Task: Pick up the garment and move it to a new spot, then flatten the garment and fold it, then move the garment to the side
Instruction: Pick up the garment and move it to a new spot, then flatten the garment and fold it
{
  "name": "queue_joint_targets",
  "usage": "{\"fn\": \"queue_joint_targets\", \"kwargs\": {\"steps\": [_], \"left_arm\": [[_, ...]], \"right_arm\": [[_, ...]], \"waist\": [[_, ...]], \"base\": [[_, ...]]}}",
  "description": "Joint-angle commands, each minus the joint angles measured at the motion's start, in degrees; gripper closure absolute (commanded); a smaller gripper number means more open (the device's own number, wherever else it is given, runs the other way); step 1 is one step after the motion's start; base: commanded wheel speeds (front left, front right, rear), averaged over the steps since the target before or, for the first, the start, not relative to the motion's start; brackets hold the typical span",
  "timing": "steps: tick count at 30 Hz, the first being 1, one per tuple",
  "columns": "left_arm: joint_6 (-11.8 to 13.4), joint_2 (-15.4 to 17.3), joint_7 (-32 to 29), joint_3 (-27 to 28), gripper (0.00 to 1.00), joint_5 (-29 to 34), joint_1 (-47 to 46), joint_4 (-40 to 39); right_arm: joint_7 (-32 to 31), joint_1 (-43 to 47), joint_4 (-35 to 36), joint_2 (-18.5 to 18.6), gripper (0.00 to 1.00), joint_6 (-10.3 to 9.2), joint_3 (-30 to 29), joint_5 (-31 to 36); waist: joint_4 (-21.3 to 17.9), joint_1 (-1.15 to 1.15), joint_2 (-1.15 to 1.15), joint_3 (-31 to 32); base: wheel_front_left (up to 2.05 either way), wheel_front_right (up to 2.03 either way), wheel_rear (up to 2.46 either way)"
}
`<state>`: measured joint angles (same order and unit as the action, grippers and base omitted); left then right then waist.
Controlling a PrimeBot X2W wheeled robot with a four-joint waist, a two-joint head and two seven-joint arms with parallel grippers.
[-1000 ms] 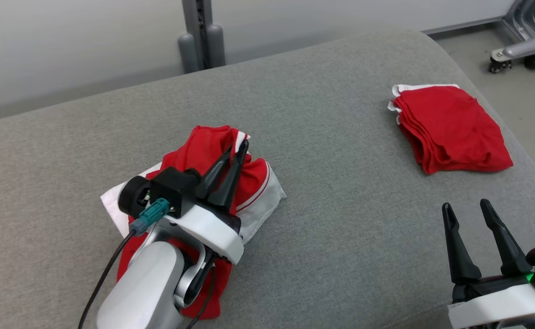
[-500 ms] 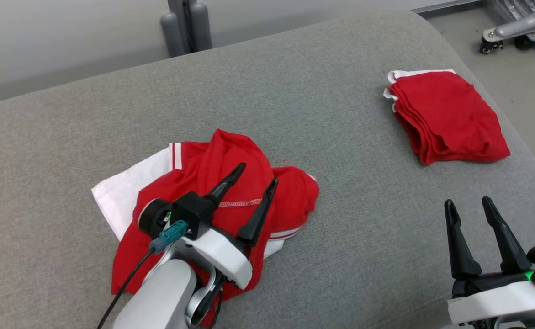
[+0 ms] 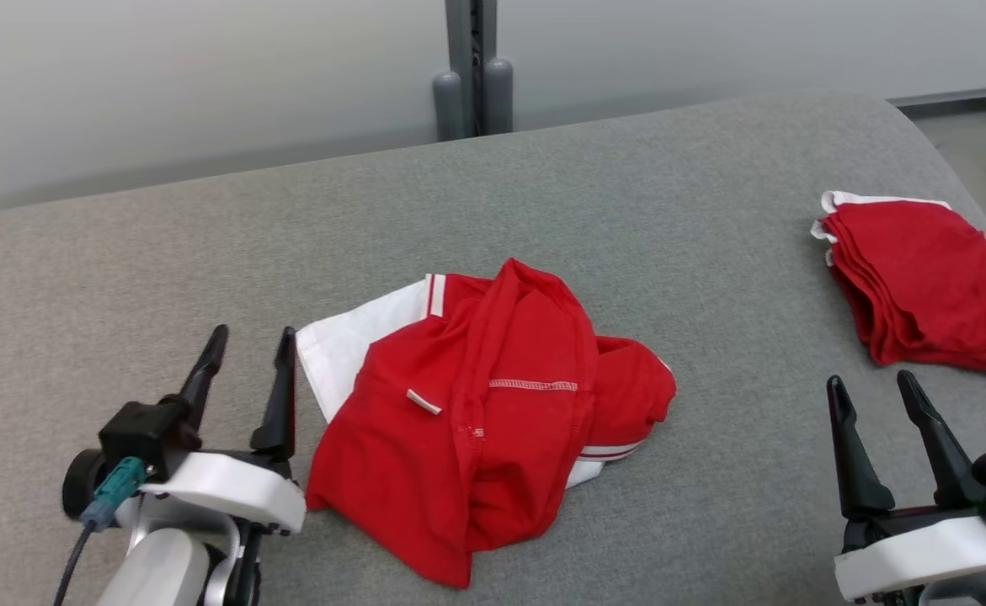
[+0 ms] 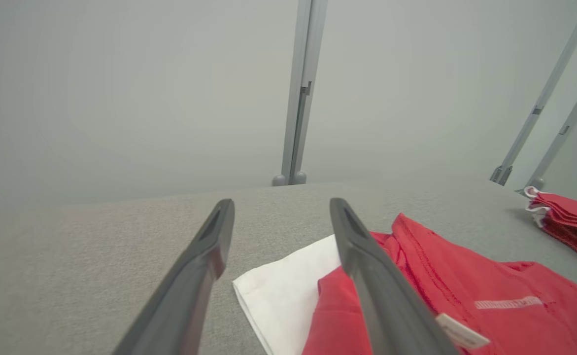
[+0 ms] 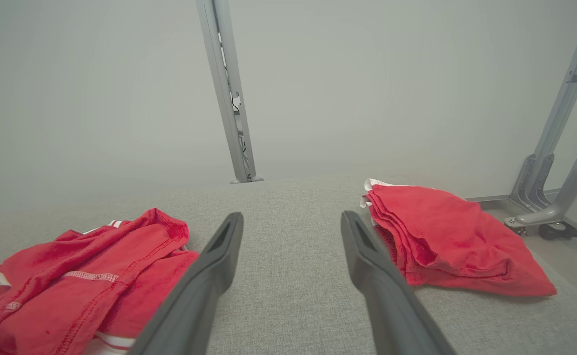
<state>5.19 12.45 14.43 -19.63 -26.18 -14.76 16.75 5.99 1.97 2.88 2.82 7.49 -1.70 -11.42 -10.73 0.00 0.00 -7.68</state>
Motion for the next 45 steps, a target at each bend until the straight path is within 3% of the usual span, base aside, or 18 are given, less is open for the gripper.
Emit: {"fn": "queue_joint_targets", "kwargs": {"steps": [1, 5, 10, 26, 45], "left_arm": [[1.02, 1.17, 0.39, 1.58, 0.00, -0.53, 1.71, -0.79], [3.53, 3.71, 0.47, 5.32, 0.00, -1.53, 6.23, -2.54], [4.85, 5.37, -0.06, 6.40, 0.00, -2.00, 11.08, -4.58], [6.04, 6.92, -2.91, 5.16, 0.00, -2.94, 20.28, -10.45], [5.82, 7.33, -3.44, 3.85, 0.00, -2.60, 18.24, -10.98]], "right_arm": [[-0.44, 0.66, 0.18, 0.41, 0.00, 0.01, -0.67, 0.44], [-1.26, 1.09, 0.19, 1.00, 0.00, 0.01, -1.09, 0.36], [-2.45, 2.48, -0.06, 1.59, 0.00, 0.01, -1.24, 0.17], [-4.41, 6.78, 0.83, 2.44, 0.00, 0.01, -0.96, -0.58], [-5.43, 6.74, 1.44, 2.69, 0.00, 0.01, -0.63, -0.06]], "waist": [[2.60, 0.00, 0.00, 1.84], [5.77, 0.00, 0.00, 3.92], [8.02, 0.00, 0.00, 6.46], [8.98, 0.00, 0.00, 10.69], [10.40, 0.00, 0.00, 9.67]], "base": [[0.00, 0.00, 0.00], [0.00, 0.00, 0.00], [0.00, 0.00, 0.00], [0.00, 0.00, 0.00], [0.00, 0.00, 0.00]]}}
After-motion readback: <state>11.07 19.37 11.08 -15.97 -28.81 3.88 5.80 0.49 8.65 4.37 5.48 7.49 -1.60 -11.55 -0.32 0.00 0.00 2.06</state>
